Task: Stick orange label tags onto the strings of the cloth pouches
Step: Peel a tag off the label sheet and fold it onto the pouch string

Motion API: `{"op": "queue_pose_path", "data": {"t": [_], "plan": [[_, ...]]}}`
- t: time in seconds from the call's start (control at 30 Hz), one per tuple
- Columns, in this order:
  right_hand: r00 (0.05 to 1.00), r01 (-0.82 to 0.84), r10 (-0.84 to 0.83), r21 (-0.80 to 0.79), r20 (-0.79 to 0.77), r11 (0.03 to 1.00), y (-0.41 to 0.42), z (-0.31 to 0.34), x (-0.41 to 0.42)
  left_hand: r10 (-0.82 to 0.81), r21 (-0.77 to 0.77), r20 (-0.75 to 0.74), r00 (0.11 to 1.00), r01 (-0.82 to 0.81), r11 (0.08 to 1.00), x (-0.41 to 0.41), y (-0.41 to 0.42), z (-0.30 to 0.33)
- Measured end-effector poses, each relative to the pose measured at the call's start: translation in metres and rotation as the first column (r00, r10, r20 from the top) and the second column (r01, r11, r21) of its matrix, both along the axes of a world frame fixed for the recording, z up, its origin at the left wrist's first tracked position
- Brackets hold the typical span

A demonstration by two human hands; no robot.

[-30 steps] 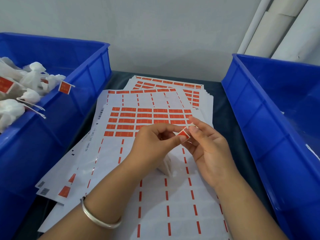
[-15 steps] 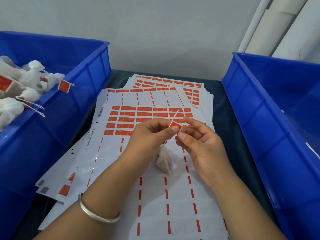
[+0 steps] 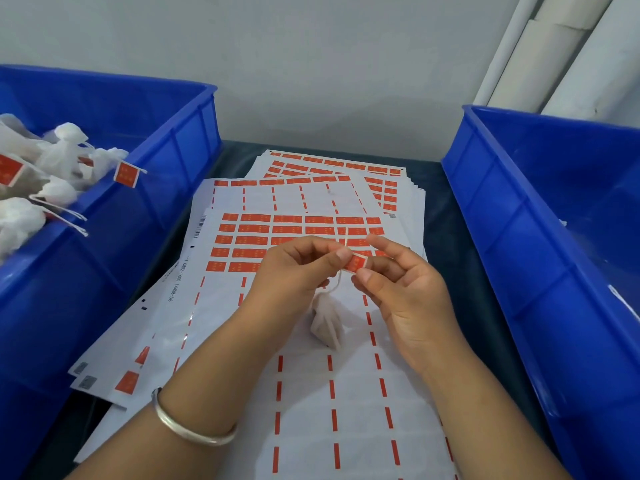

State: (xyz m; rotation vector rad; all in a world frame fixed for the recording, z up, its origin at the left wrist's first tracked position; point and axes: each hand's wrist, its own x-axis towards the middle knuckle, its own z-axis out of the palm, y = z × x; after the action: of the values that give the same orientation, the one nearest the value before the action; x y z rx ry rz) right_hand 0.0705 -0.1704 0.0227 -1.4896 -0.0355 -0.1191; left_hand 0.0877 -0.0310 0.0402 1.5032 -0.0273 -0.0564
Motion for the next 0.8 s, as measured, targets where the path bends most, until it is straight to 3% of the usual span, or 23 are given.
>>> {"op": "queue_pose_path", "data": {"t": [0.27,0.4,0.53,0.7,0.8], "plan": [[0.999,0.037,-0.038,-0.044,-0.026,0.998,0.000,-0.008,0.004,-0.016,0.239,0.091,0.996,-0.006,0.971,0.005,0.000,-0.008],[0.996,0.088,-0.081,-0.220,0.043,0.972,0.007,-0.016,0.001,-0.017,0.302,0.110,0.994,-0.017,0.953,0.006,0.001,-0.012],[0.993,0.097,-0.066,-0.340,0.102,0.935,0.014,-0.020,-0.001,0.053,0.208,0.130,0.990,-0.079,0.975,0.007,0.006,-0.010],[0.994,-0.051,0.096,-0.586,0.045,0.808,0.022,-0.021,-0.003,0.125,0.016,0.022,0.992,-0.126,0.992,0.008,0.006,-0.003],[0.996,-0.043,0.085,-0.624,0.038,0.780,0.022,-0.022,-0.003,0.116,-0.017,0.001,0.993,-0.116,0.993,0.005,0.007,0.008]]}}
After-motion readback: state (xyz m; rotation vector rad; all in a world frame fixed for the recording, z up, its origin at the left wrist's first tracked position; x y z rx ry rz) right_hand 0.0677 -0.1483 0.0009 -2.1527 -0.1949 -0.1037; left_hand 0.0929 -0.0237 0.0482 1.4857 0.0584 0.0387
